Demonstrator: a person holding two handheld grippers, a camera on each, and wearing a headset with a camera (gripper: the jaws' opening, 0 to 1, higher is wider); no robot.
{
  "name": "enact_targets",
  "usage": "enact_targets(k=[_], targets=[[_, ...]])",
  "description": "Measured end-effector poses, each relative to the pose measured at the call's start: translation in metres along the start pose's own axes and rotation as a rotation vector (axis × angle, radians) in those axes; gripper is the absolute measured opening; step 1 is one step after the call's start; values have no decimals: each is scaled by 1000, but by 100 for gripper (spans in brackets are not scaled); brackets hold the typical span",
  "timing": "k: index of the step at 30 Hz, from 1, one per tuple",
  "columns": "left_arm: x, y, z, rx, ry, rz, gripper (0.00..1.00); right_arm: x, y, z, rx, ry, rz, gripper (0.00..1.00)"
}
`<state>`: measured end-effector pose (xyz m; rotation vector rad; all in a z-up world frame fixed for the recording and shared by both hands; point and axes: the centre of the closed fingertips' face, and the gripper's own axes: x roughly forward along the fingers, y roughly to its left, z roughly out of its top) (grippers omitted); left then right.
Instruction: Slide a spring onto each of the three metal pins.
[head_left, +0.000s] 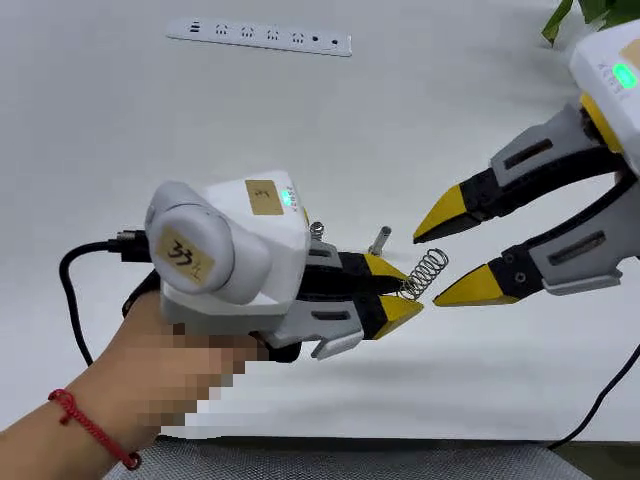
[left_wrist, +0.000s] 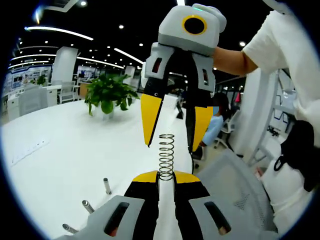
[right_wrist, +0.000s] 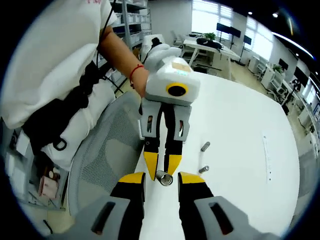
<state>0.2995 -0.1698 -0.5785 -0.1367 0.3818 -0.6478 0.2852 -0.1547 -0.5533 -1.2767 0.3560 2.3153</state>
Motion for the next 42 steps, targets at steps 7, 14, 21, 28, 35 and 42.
enact_targets(k=[7, 14, 21, 28, 35, 42], targets=[[1, 0, -2, 1, 8, -8, 10, 4, 4, 2, -82, 82, 81, 20], [3, -2, -3, 9, 11, -25, 10, 11, 5, -3, -146, 156, 130, 17], [2, -2, -2, 12, 5, -28, 10, 11, 8, -8, -156, 187, 152, 15], [1, -1, -1, 16, 0, -26, 10, 11, 7, -7, -163, 195, 153, 12], [0, 0, -1, 23, -5, -20, 11, 11, 6, -7, -161, 195, 147, 12], [0, 1, -1, 11, -14, -4, 11, 11, 6, -7, -156, 195, 137, 12]])
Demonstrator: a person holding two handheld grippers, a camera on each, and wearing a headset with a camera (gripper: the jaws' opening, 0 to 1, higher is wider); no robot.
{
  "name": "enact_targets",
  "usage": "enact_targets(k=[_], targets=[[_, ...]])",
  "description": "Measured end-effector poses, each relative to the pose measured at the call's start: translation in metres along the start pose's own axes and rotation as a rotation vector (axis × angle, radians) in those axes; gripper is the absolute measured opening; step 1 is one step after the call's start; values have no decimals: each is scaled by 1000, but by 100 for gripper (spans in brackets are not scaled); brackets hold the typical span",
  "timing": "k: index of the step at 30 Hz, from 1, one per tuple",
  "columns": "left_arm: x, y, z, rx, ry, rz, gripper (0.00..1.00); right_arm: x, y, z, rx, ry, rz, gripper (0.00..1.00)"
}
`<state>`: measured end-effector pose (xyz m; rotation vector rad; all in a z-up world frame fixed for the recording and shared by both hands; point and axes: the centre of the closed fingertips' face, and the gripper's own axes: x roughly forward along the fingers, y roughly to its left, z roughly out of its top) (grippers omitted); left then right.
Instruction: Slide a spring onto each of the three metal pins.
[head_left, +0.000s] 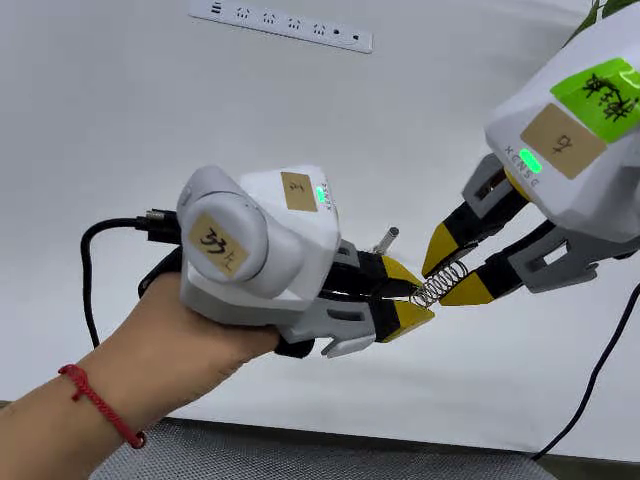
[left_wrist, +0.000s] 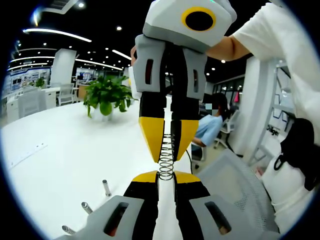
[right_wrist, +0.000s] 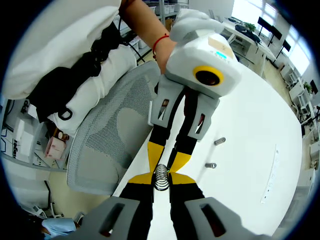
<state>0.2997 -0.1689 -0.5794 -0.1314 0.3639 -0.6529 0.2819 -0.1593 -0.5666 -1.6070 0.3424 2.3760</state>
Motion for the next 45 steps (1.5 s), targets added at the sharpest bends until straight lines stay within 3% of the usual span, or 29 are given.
enact_targets(k=[9, 19, 22, 30, 40, 45], targets=[[-8, 3, -6, -19, 0, 32, 18, -3, -2, 0, 28, -11, -13, 12], [-43, 9, -13, -29, -14, 108, 31, -17, -21, -11, 138, -33, -88, 12], [-60, 22, -21, -29, -17, 172, 40, -19, -36, -22, 193, -25, -140, 12], [-99, 47, -27, -9, -38, 259, 59, -14, -66, -52, 304, 14, -221, 12], [-126, 72, -52, 0, 0, 305, 88, 9, -91, -81, 373, 59, -245, 12], [-134, 81, -56, 6, 6, 315, 100, 25, -100, -93, 403, 72, -237, 12]])
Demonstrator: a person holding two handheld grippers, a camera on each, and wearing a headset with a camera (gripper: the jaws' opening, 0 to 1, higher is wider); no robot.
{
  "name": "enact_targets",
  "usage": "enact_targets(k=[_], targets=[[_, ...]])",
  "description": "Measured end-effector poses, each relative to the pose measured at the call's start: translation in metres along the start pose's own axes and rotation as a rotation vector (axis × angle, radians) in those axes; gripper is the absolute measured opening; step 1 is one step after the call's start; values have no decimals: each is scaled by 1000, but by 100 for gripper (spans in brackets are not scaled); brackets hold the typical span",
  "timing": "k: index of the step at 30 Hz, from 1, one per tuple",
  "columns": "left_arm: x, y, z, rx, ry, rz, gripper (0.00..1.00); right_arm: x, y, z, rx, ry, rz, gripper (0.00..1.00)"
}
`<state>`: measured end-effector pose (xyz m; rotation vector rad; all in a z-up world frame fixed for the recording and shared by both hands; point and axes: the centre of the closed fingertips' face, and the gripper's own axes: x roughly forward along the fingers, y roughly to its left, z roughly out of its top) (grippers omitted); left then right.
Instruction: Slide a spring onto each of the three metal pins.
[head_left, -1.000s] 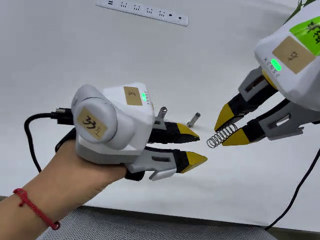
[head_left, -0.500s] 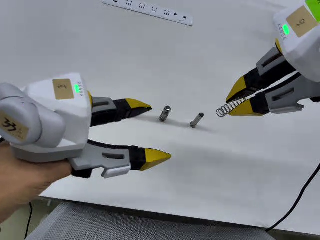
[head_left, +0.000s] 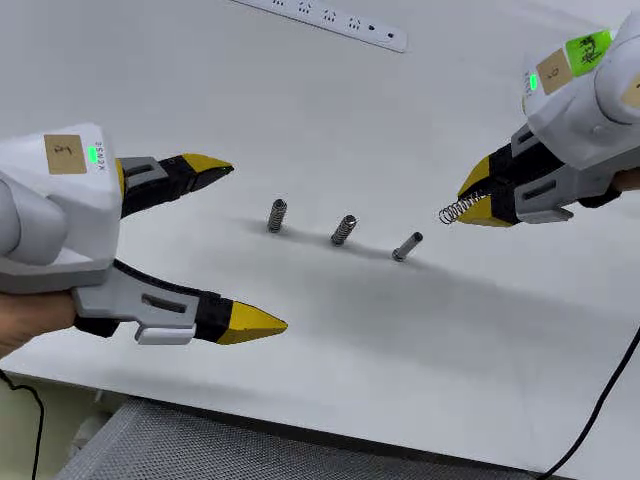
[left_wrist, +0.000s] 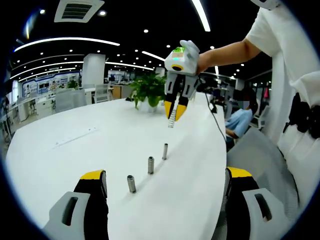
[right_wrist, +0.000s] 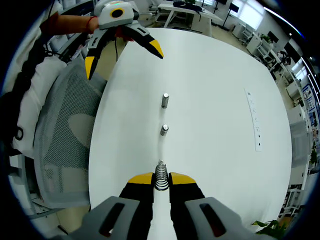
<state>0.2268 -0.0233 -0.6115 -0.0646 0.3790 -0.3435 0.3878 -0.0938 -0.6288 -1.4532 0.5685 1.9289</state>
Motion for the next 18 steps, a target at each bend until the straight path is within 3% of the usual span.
enact_targets(k=[12, 18], targets=[[-1, 12, -5, -14, -1, 21, 100, 35, -4, -7, 23, 46, 49, 12], [-1, 14, -6, -27, -8, 24, 100, 43, -1, -8, 23, 59, 63, 12]])
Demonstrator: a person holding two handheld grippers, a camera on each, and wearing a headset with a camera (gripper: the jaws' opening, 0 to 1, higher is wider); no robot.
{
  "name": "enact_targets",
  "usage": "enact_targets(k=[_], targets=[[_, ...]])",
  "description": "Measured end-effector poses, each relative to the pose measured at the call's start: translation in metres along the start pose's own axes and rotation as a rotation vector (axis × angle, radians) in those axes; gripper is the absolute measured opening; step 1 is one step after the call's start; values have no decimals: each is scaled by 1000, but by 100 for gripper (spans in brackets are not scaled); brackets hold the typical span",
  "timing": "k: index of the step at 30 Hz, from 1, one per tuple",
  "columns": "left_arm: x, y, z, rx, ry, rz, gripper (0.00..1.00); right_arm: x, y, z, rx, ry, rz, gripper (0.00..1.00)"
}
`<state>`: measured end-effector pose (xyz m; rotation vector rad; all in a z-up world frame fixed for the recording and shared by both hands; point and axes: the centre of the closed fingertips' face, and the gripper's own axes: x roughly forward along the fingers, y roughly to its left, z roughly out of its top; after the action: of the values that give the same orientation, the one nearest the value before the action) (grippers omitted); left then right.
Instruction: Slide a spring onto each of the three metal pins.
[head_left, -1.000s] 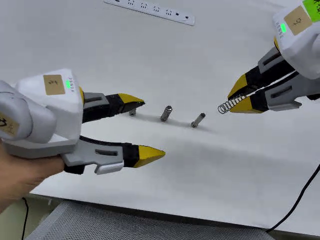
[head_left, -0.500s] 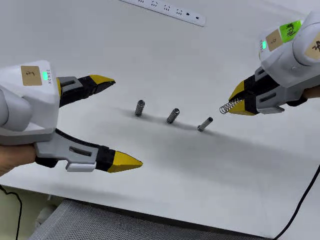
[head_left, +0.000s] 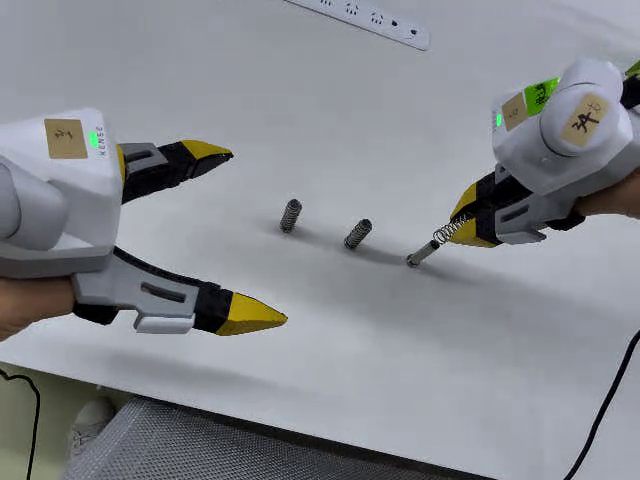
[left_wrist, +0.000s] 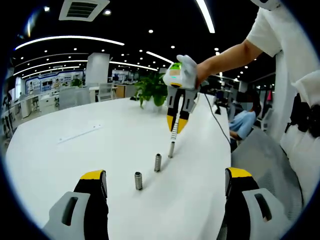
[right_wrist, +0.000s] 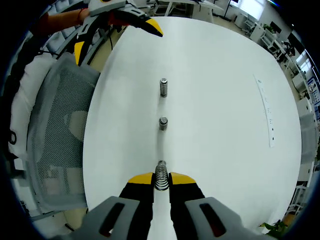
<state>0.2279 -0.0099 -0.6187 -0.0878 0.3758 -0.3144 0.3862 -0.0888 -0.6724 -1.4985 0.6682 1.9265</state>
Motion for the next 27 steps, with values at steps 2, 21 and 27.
enact_targets(k=[2, 21, 27], targets=[[0, 0, 1, -4, -3, 0, 100, 1, 0, 0, -5, 4, 0, 12], [4, -4, 1, -24, -21, -12, 100, 15, 1, -6, -11, 23, 15, 12], [4, -4, 1, -28, -23, -11, 100, 22, 3, -7, -15, 24, 14, 12]])
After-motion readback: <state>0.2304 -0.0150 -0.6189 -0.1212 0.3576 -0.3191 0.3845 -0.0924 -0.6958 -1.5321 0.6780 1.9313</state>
